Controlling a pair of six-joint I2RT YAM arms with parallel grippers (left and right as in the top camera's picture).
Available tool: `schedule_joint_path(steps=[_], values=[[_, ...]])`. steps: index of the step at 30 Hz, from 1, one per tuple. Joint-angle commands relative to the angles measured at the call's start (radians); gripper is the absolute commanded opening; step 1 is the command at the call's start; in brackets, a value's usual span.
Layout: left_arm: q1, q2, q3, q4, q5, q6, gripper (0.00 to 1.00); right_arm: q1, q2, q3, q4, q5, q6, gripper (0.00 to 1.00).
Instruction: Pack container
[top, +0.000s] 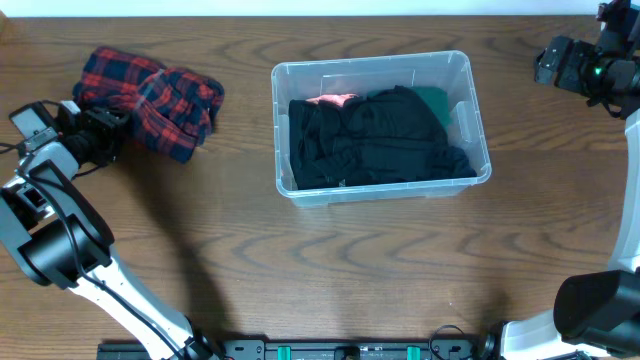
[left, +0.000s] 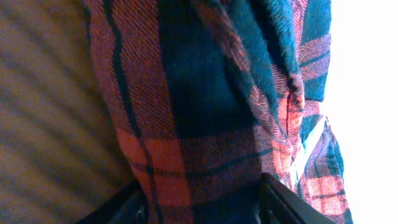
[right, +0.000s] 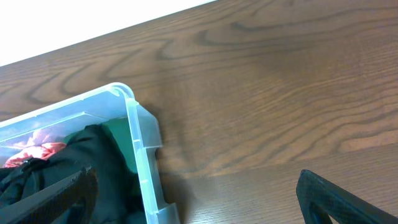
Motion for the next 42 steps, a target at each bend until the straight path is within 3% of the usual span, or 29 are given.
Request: schedule_joint_path(steps=[1,3,7,12,21,34,42], values=[[-0.031,0.070,-0.006,-0.004,-0.030,-0.017,0.56,-0.003,0.011,0.012,-0.001,-0.001,0.012,0.99],[-0.034,0.071,-0.006,0.010,-0.029,-0.017,0.55,-0.003,0.011,0.012,-0.001,-0.001,0.012,0.99],[-0.034,0.070,-0.005,0.049,-0.028,-0.040,0.24,-0.003,0.011,0.012,-0.001,-0.001,0.012,0.99],[-0.034,0.066,-0.005,0.112,-0.029,-0.038,0.07,-0.003,0.011,0.012,-0.001,-0.001,0.012,0.99],[-0.035,-0.043,-0.005,0.117,0.051,-0.027,0.06,-0.003,0.011,0.012,-0.001,-0.001,0.012,0.99],[-0.109,-0.508,-0.004,0.005,0.082,-0.014,0.06,-0.002,0.011,0.012,-0.001,-0.001,0.012,0.99],[-0.216,-0.671,-0.004,0.005,0.060,-0.178,0.06,-0.002,0.011,0.012,-0.001,-0.001,0.012,0.99]])
